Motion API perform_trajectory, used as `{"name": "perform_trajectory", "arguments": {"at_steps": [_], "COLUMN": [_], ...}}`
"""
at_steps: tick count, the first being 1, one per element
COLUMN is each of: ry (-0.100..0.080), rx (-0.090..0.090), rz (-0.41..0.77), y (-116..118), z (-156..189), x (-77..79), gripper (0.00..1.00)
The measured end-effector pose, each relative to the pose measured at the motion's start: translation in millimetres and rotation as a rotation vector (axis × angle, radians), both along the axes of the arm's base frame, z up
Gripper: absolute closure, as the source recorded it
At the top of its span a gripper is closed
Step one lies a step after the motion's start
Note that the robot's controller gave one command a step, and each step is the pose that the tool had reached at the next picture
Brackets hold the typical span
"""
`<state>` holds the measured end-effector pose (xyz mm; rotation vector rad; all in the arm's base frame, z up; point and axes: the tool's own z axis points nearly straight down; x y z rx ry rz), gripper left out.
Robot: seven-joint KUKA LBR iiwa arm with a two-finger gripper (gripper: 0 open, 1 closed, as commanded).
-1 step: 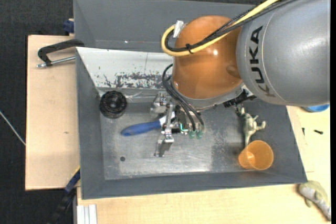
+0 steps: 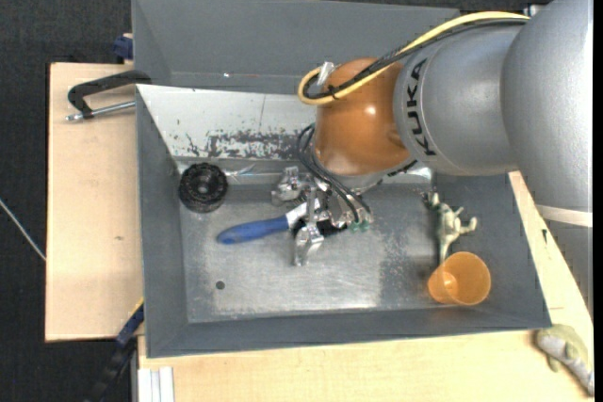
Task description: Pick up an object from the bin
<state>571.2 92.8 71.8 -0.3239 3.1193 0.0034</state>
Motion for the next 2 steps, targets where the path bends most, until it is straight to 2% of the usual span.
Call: {"name": "perform_trajectory", "arguments": {"at_steps": [2], "ry": [0.000], "rx": [0.000], "rz": [-0.001], "y": [2.6], "z": [3.8], "x": [2.7], "gripper": [0.00]}}
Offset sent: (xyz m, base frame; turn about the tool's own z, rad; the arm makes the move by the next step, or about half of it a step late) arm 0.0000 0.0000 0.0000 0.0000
